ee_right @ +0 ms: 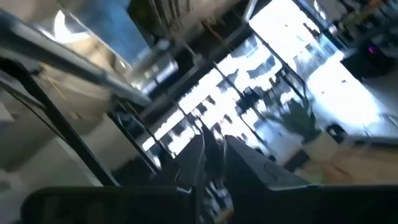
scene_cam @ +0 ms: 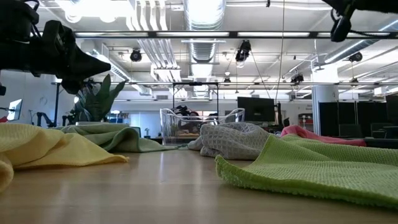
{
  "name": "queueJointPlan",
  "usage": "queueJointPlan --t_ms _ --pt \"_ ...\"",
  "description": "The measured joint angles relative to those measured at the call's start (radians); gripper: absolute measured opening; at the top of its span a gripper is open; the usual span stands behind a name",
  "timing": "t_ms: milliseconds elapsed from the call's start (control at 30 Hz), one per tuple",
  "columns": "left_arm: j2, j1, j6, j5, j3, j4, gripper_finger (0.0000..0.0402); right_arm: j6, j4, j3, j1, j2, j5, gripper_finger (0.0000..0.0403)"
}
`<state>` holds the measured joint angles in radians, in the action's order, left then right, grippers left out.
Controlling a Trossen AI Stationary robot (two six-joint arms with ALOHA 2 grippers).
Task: Fold microfiber towels
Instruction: Fold the green microfiber cloth
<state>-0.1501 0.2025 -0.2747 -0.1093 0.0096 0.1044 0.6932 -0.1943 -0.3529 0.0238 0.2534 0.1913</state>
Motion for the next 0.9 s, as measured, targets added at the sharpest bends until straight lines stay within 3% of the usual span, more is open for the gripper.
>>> queueJointPlan --t_ms 167,333,600,900 --pt "0.0 0.0 -0.005 0.0 0.0 0.0 0.0002 0.053 0.359 -0.222 0.0 0.142 -0.136 0.0054" --pt "0.0 0.0 -0.005 0.0 0.0 0.0 0.0002 0.058 0.56 -0.38 -0.031 0.272 -0.277 0.0054" --pt "0.0 0.0 -0.007 0.0 0.0 0.0 0.0002 0.067 0.739 -0.537 -0.212 0.397 -0.285 0.0054" --pt "0.0 0.0 -0.007 0.0 0.0 0.0 0.0002 0.152 0.962 -0.702 -0.5 0.557 -0.155 0.0054"
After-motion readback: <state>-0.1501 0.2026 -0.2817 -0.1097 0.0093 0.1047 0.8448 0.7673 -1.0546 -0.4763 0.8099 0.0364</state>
